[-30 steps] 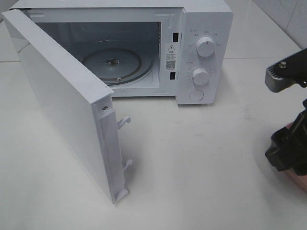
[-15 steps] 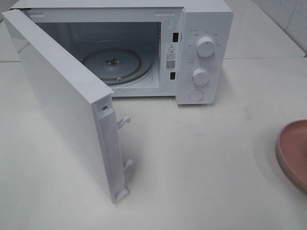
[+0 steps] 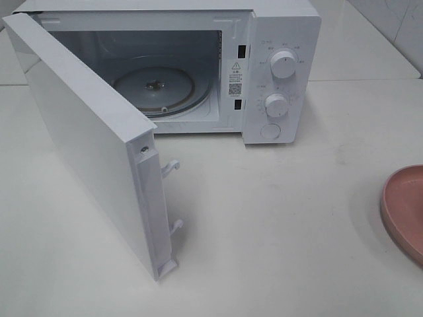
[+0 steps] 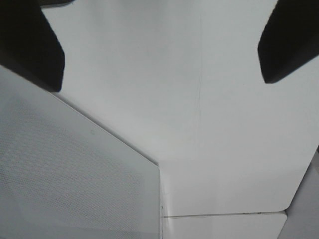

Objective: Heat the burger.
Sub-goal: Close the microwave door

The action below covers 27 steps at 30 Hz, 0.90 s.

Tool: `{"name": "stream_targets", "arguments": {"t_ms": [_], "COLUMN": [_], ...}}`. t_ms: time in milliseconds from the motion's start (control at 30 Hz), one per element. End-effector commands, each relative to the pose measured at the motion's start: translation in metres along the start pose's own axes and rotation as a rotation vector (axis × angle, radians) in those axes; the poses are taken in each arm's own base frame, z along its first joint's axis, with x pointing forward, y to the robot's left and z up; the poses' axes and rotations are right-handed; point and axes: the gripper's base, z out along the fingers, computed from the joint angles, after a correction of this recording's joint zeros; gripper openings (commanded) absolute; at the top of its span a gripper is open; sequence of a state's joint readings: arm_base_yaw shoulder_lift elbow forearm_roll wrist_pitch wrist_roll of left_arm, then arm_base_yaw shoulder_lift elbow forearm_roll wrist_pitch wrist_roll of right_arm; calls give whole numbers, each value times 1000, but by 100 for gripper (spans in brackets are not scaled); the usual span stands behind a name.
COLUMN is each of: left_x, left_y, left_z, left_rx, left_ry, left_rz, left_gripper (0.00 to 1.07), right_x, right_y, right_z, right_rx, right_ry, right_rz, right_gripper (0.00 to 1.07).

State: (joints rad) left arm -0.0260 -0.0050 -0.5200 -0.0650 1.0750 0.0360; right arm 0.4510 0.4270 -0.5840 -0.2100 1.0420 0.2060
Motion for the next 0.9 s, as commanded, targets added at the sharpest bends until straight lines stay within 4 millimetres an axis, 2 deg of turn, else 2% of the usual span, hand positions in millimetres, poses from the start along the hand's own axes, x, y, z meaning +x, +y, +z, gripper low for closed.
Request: {"name": "stream_targets", "arguments": {"t_ms": [33,233,900], "left_x": [1,1,1], "left_y": [-1,-1,-1], "left_z": [0,0,0], "left_rx": [1,1,1], "left_ry": [-10,-10,-10], "left_rz": [-6,-6,-6], "left_gripper": [98,98,98], "right_x": [12,29,61], "right_y": [-2,-4,3], "right_z": [-1,-9,-33], "right_rx": [8,49,101], "right_ry": [-25,-142,-384], "right_rz": [33,134,166], "right_gripper": [76,76,76]}}
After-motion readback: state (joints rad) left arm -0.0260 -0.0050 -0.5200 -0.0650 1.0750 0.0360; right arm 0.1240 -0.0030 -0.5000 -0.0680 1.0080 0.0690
